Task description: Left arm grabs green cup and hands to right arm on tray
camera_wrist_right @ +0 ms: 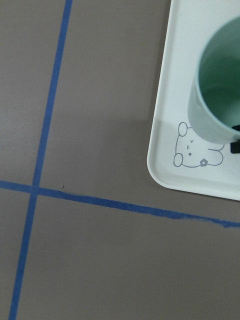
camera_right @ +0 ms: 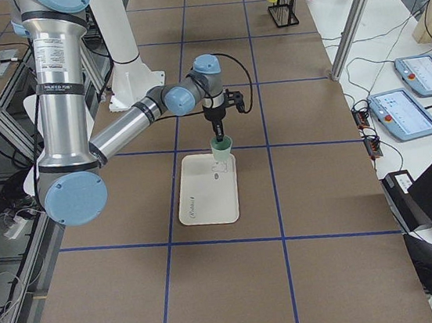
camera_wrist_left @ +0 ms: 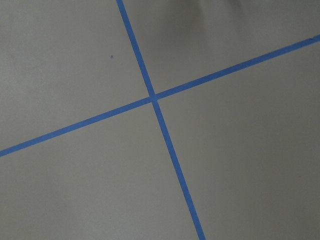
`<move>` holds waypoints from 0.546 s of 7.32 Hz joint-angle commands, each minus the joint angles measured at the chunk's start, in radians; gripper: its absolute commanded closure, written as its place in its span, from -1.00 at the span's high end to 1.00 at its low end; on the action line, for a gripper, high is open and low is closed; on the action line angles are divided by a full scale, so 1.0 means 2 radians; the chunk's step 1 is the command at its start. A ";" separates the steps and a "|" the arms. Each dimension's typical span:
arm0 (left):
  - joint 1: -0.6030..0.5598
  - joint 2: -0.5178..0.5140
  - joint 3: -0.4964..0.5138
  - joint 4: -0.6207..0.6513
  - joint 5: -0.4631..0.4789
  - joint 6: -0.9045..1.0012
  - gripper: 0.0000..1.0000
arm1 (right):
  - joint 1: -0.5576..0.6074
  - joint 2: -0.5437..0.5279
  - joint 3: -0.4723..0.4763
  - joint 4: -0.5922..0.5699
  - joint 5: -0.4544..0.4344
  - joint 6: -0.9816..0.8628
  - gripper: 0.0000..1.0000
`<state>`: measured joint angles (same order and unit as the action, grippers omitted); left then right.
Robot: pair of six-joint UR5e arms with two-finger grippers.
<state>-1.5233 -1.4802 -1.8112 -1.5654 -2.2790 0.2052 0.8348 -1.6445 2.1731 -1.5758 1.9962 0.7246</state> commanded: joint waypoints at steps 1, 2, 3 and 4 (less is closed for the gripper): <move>0.000 0.000 0.000 0.000 -0.002 -0.001 1.00 | -0.011 -0.006 -0.007 -0.004 -0.006 -0.002 -1.00; 0.000 0.000 0.000 0.000 -0.003 -0.001 1.00 | -0.015 -0.008 -0.013 -0.002 -0.006 -0.002 -1.00; 0.000 0.000 0.000 0.000 -0.003 -0.001 1.00 | -0.018 -0.010 -0.019 0.000 -0.007 -0.001 -1.00; 0.000 0.000 0.000 0.000 -0.003 -0.001 1.00 | -0.020 -0.010 -0.026 0.002 -0.007 -0.002 -1.00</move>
<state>-1.5233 -1.4803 -1.8116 -1.5647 -2.2842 0.2027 0.8017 -1.6625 2.1385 -1.5769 1.9829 0.7216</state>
